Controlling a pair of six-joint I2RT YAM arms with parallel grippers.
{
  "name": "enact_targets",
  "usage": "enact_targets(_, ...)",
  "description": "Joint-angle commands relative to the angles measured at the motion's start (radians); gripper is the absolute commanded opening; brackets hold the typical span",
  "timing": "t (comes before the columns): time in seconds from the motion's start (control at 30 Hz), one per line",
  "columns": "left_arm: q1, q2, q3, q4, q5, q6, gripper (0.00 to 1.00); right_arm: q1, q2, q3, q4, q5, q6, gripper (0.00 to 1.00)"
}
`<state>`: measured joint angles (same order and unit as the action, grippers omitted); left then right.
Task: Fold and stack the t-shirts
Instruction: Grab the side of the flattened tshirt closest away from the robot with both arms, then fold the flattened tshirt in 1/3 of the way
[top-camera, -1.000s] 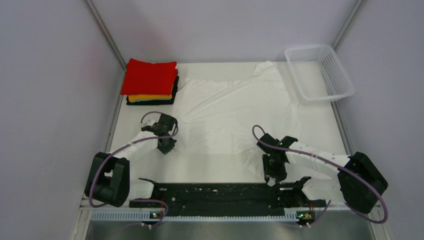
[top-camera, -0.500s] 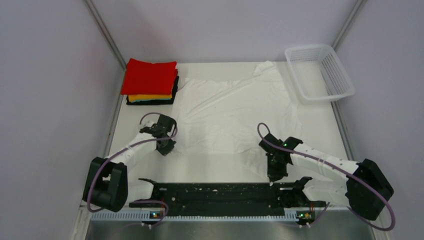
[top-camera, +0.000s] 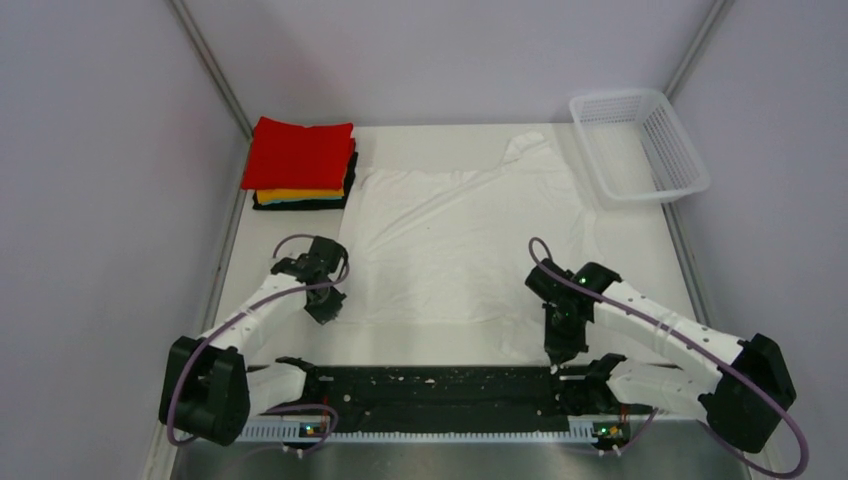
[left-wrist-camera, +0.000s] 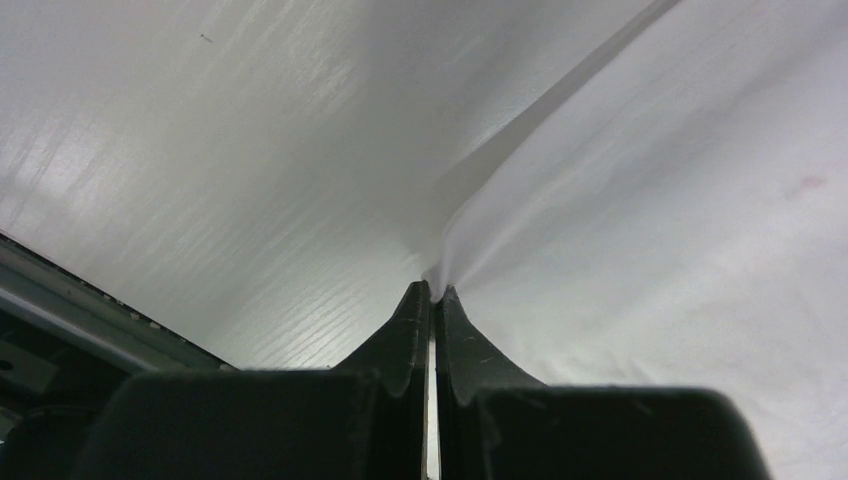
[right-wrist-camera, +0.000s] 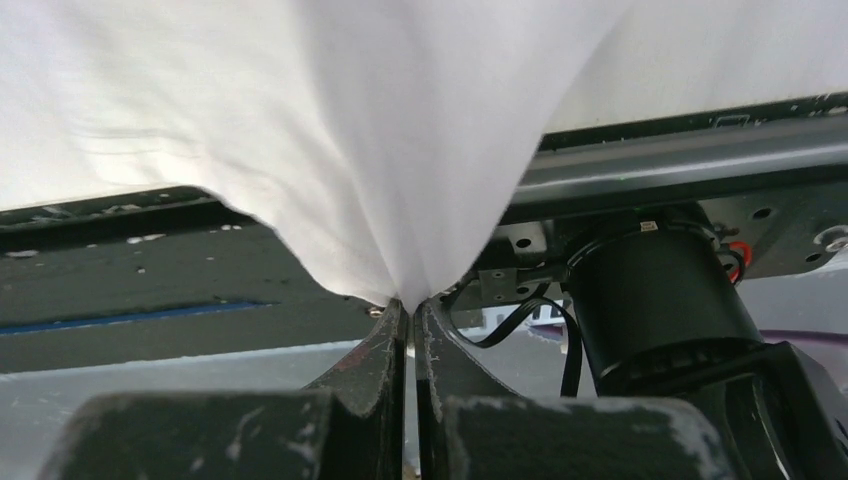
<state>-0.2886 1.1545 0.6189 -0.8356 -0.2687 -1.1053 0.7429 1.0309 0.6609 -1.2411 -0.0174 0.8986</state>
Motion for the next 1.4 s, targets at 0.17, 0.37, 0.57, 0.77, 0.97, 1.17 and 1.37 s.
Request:
enact_targets(0.17, 0.015, 0.076, 0.143, 0.088, 0.061, 0.034, 0.0, -0.181, 0.114, 0.216, 0.241, 0.051, -0.214, 0.0)
enact_targets(0.37, 0.044, 0.15, 0.21, 0.161, 0.081, 0.037, 0.0, -0.286, 0.198, 0.346, 0.382, 0.085, -0.34, 0.0)
enact_targets(0.57, 0.082, 0.192, 0.27, 0.188, 0.074, 0.048, 0.0, -0.347, 0.254, 0.442, 0.48, 0.098, -0.405, 0.0)
enact_targets(0.77, 0.112, 0.214, 0.311, 0.23, 0.062, 0.064, 0.0, -0.417, 0.278, 0.469, 0.543, 0.094, -0.434, 0.0)
enact_targets(0.97, 0.13, 0.246, 0.353, 0.247, 0.044, 0.081, 0.0, -0.444, 0.293, 0.488, 0.576, 0.108, -0.472, 0.0)
enact_targets(1.17, 0.138, 0.291, 0.384, 0.242, 0.041, 0.093, 0.0, -0.467, 0.304, 0.498, 0.642, 0.099, -0.51, 0.0)
enact_targets(1.37, 0.141, 0.31, 0.386, 0.26, 0.037, 0.102, 0.0, -0.484, 0.348, 0.528, 0.662, 0.109, -0.545, 0.0)
